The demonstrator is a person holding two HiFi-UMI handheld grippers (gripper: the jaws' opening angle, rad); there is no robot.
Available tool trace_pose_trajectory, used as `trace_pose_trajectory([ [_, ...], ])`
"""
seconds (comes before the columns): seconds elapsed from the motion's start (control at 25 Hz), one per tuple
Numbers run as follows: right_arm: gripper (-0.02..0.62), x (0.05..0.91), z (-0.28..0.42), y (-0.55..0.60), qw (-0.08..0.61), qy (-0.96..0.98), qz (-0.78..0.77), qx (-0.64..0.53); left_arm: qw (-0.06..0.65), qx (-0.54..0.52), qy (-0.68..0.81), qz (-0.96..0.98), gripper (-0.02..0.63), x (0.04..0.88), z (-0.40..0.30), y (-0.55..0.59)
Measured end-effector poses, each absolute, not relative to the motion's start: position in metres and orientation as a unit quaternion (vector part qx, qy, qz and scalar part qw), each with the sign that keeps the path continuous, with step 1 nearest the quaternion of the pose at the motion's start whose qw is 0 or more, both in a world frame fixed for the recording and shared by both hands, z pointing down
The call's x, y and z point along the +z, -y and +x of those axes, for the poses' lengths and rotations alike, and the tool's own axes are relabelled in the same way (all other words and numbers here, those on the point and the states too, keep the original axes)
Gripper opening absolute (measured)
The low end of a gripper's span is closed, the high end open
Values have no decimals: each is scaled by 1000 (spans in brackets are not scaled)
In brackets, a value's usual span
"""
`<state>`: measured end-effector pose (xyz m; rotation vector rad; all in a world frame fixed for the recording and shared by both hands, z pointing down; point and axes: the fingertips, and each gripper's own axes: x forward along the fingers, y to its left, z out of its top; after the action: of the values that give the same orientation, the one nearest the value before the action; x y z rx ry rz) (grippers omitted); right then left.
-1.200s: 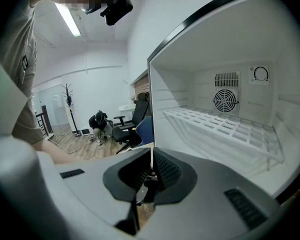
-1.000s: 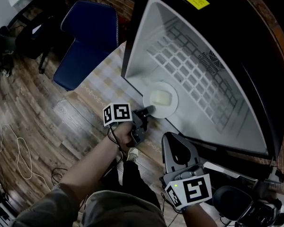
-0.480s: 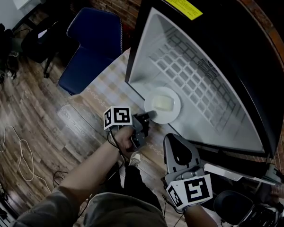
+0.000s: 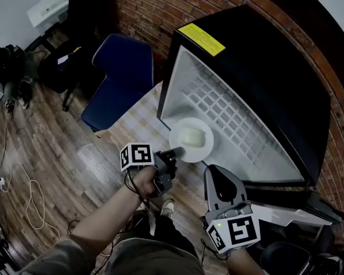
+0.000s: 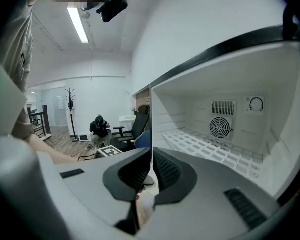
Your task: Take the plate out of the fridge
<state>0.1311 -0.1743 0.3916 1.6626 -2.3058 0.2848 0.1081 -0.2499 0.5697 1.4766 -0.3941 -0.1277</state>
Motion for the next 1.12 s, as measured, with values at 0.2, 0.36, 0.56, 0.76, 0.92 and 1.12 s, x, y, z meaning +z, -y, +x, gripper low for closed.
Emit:
trace_pose_trajectory([
  [0.2,32,360,127,172,139,805,573,67,713,-71,184,672,28,542,89,243],
  [0.36,32,340,120,172,128,813,566,39,709,-86,188,674,28,521,72,239],
  [0.56,32,327,111,177,107,825,555,25,698,-109,195,680,28,492,47,237],
  [0.76,34,309,101,181,88,835,543,10,681,-149,218,683,28,455,12,238],
  [0.92,32,294,85,183,70,848,525,1,664,-173,243,686,28,431,-25,238],
  [1.12,32,287,59,187,62,867,494,-8,647,-203,267,684,28,412,-68,232],
])
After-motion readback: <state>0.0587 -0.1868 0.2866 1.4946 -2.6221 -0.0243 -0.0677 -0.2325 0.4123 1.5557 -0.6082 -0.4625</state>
